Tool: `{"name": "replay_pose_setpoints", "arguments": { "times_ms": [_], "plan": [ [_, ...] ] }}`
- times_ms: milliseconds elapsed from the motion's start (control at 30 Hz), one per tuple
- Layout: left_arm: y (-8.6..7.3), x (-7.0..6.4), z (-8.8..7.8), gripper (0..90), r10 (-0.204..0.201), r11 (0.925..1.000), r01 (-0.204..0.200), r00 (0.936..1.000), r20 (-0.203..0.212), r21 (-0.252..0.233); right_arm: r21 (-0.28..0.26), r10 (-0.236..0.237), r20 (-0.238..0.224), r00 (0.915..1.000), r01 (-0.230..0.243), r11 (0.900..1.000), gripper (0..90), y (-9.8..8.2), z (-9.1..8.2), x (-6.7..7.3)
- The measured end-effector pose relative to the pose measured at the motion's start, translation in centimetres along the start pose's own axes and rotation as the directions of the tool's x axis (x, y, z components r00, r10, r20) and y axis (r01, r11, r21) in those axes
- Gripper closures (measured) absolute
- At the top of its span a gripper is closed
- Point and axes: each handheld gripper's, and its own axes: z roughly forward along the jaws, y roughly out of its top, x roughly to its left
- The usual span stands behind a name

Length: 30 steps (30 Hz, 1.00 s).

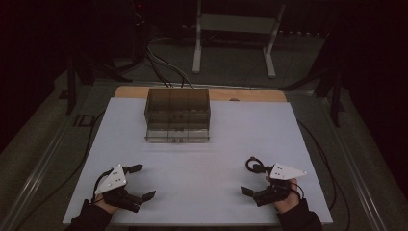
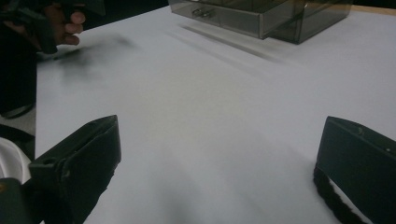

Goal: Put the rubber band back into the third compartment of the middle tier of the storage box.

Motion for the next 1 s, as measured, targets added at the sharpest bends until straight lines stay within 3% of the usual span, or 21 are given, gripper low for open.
{"name": "replay_pose_setpoints", "arguments": {
  "times_ms": [300, 800, 1000],
  "plan": [
    [-0.3, 0.0, 0.7, 0.3, 0.015, 0.9992, -0.015, 0.9999, 0.006, 0.036, 0.040, -0.019, 0.018, 0.9997, 0.018, 0.999, 0.0, -0.1, 0.1, -0.1],
    [0.1, 0.1, 0.0, 0.3, -0.013, 0.9999, 0.013, 0.9999, 0.009, -0.011, 0.051, -0.033, -0.008, 0.9994, 0.033, 0.998, 0.0, 0.2, 0.2, 0.5],
    [0.1, 0.0, 0.1, 0.3, -0.003, 1.0000, 0.003, 1.0000, 0.005, 0.004, 0.033, -0.035, -0.028, 0.9990, 0.036, 0.999, 0.0, 0.9, 0.1, 0.9]
  ]
}}
